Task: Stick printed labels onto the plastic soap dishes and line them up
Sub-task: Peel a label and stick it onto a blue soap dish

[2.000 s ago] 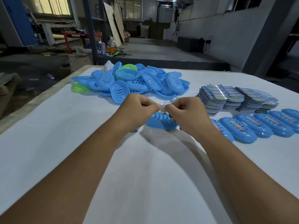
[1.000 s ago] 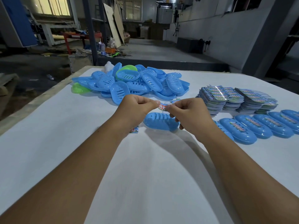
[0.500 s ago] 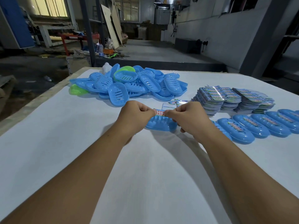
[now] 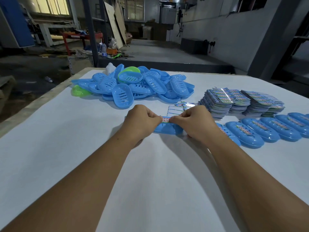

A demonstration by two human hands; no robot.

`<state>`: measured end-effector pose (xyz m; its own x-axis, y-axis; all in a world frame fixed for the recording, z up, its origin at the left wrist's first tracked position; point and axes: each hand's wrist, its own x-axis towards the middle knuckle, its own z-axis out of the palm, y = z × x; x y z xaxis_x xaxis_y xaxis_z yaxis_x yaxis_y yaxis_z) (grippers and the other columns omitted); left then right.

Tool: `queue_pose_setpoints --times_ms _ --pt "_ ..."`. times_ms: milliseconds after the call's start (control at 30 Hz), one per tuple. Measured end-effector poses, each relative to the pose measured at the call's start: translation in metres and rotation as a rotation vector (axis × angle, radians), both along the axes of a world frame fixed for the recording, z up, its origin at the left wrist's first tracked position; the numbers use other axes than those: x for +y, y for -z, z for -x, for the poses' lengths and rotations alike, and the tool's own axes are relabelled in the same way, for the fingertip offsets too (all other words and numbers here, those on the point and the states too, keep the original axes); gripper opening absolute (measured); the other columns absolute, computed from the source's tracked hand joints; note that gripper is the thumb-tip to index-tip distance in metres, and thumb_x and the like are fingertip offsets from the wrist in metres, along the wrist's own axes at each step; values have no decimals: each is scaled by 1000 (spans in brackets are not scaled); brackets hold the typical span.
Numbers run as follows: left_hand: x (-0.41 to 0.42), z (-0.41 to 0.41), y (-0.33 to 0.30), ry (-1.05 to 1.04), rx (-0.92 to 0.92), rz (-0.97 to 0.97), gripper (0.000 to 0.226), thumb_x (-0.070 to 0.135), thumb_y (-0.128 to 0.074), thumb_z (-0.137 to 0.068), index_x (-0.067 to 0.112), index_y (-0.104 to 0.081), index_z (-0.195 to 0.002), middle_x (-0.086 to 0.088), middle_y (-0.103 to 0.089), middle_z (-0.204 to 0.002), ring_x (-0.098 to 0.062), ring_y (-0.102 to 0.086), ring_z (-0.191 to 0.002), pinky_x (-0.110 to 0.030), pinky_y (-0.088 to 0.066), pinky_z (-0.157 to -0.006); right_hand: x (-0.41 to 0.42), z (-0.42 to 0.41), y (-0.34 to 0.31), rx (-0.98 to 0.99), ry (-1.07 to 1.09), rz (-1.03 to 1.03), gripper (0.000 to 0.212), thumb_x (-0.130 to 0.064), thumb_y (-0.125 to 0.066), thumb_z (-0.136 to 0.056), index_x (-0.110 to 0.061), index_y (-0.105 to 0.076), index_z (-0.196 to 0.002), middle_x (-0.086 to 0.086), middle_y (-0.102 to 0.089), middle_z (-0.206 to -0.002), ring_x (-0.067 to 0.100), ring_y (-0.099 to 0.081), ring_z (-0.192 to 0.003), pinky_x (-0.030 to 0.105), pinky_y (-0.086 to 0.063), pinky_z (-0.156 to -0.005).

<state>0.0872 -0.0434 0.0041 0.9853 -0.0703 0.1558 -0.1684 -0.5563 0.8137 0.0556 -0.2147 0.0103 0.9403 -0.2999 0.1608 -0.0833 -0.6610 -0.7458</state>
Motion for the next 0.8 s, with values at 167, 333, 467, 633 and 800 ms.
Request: queue_pose_setpoints --times_ms 167,333,467,633,800 --pt "1 1 0 -3 -17 -44 18 32 -73 -81 16 -77 -73 1 -72 -67 -20 -69 -75 -33 -55 -72 2 0 -1 21 -1 14 28 -36 -80 -78 -12 -75 -63 4 -56 -44 11 -43 -26 15 -28 -30" --pt "-1 0 1 -23 -64 -140 16 31 -72 -80 19 -73 -69 6 -68 -66 -18 -67 -74 -30 -53 -70 3 1 -1 28 7 37 29 -37 -80 -78 -15 -74 -61 10 -63 -49 11 -44 -28 16 -30 -33" --pt "-8 4 1 -88 -202 -336 22 39 -67 -80 21 -69 -68 0 -71 -75 -26 -66 -77 -34 -55 -73 7 0 -1 11 31 129 30 -36 -77 -78 -10 -73 -64 9 -64 -50 11 -49 -35 28 -46 -48" --pt "-15 2 0 -139 -331 -570 30 47 -55 -88 22 -71 -90 0 -71 -92 -26 -59 -94 -35 -44 -80 13 0 -2 -10 51 219 33 -38 -73 -79 -7 -71 -66 11 -69 -62 28 -67 -59 37 -58 -67" --pt "-15 -1 1 -138 -321 -561 26 48 -56 -89 23 -58 -97 4 -65 -92 -24 -56 -92 -35 -43 -80 16 0 -6 -7 61 302 33 -44 -73 -78 -16 -66 -63 3 -69 -62 25 -67 -60 39 -59 -69"
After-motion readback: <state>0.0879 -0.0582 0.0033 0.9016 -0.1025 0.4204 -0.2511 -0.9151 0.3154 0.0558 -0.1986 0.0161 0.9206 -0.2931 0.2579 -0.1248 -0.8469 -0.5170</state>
